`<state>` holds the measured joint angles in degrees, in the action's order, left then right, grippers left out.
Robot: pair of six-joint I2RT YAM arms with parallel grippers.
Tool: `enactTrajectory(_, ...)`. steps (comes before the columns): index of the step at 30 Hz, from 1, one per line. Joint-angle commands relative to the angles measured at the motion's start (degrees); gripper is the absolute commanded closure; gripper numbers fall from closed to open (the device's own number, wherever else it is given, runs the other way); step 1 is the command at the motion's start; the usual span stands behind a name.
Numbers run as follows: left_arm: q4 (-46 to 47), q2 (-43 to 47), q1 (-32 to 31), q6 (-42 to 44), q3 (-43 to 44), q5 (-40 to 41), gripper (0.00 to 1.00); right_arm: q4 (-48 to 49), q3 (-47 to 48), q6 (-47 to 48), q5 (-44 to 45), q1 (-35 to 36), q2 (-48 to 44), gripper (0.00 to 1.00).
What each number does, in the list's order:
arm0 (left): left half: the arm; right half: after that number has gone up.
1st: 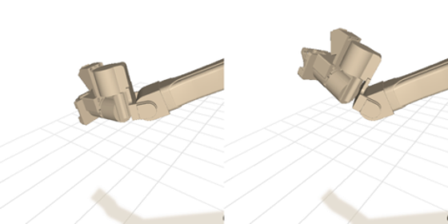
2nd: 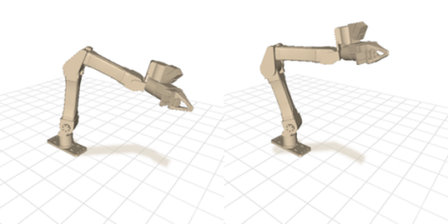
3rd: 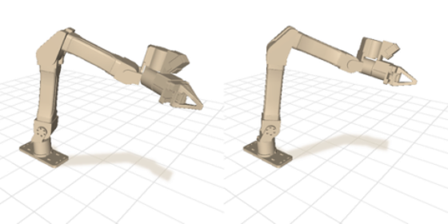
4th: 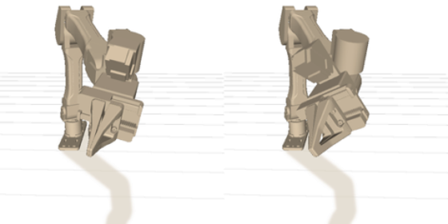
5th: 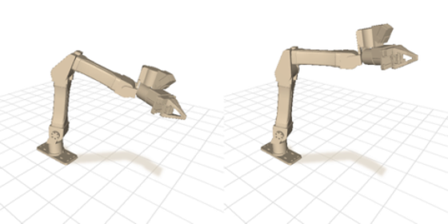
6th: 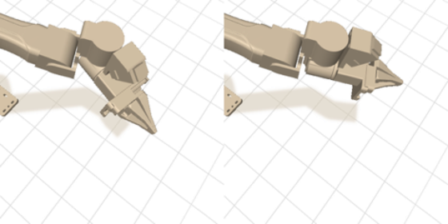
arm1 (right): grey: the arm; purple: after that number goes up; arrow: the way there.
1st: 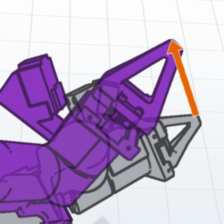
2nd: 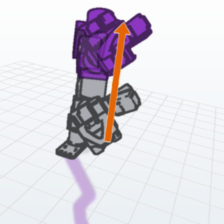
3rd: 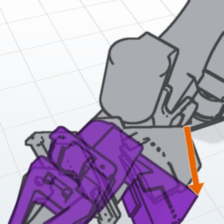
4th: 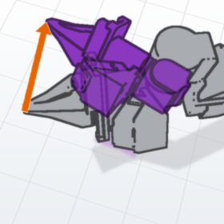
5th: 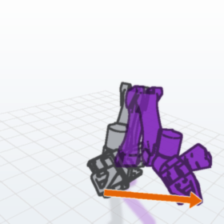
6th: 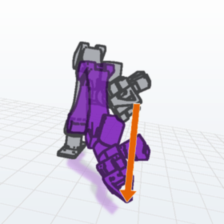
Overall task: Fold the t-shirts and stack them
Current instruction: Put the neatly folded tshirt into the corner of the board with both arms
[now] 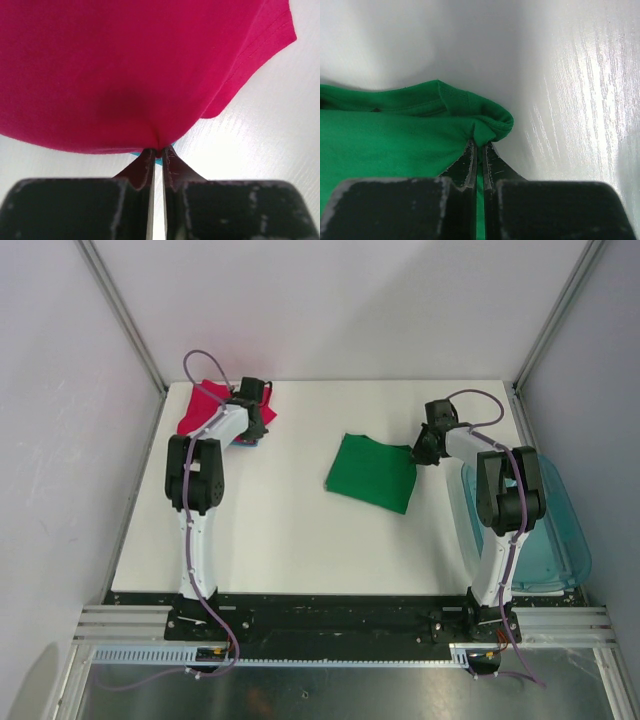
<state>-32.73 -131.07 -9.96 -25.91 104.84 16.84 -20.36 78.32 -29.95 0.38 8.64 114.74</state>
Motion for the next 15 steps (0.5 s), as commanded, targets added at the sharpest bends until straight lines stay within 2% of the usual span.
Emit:
enactTrajectory(1, -1.52, -1.17, -1.06, -0.01, 1.28, 0.79, 0.97, -1.04, -0.14, 0.05, -0.47, -0.83, -2.48, 1.0)
enactTrajectory(4, -1.54, -0.01, -1.54, -0.84, -0.7, 0.39, 1.0, -1.15, -0.18, 0.15, -1.23, -0.93, -2.63, 1.0)
enactTrajectory(15, -1.49, 6.87, -3.75, -5.71, -9.0, -0.63, 1.0, -2.04, -0.19, -0.02, -1.35, -0.92, -3.17, 1.0)
